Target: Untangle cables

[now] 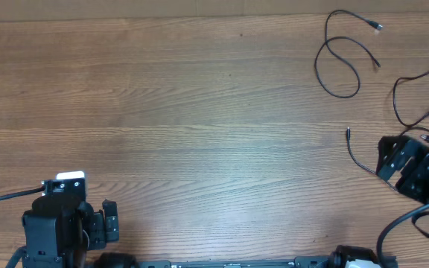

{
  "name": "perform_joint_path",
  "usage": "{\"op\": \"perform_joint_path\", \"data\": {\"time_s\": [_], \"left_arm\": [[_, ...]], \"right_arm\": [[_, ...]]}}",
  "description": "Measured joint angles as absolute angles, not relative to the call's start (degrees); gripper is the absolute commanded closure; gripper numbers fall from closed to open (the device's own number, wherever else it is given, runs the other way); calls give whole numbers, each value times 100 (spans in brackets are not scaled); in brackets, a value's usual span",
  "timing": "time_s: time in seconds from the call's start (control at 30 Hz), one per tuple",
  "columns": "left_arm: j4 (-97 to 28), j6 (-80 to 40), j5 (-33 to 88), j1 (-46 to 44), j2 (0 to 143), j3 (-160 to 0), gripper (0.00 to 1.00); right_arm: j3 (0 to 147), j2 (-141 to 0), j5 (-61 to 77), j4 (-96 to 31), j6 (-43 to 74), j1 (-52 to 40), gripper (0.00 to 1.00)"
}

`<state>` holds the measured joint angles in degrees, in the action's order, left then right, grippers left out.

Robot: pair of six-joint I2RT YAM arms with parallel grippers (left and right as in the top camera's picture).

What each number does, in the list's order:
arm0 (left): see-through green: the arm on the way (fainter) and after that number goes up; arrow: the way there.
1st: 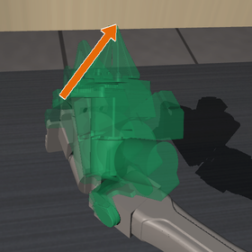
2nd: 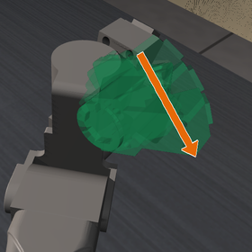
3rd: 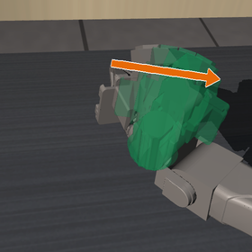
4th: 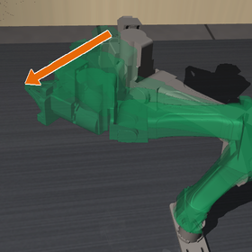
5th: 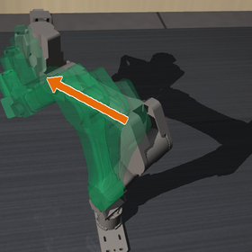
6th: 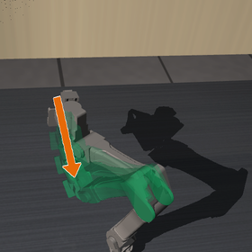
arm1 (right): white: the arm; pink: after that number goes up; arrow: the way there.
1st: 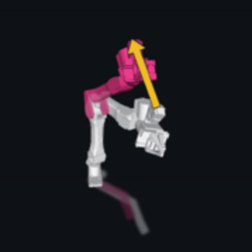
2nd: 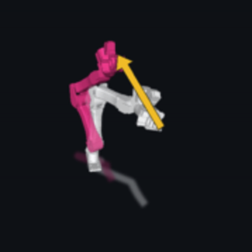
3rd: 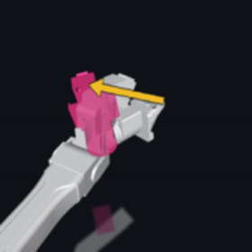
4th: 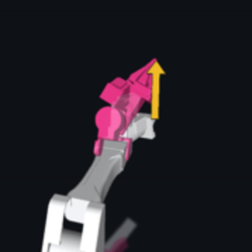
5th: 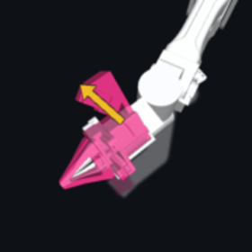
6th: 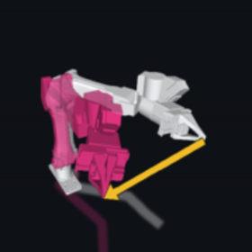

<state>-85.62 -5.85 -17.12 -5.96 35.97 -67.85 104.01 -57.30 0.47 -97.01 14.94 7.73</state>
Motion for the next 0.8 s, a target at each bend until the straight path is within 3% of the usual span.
{"op": "perform_joint_path", "data": {"time_s": [0.23,0.6,0.8], "left_arm": [[-8569,-585,-1715,-596,3597,-6785,0],[-8573,-585,-1715,-596,3597,-6785,0],[-8571,-585,-1715,-593,3597,-6785,0]], "right_arm": [[8927,-4718,106,-8871,1496,773,0],[5277,-1938,130,-4718,1476,528,0],[3374,-849,274,-3055,1476,482,0]]}}
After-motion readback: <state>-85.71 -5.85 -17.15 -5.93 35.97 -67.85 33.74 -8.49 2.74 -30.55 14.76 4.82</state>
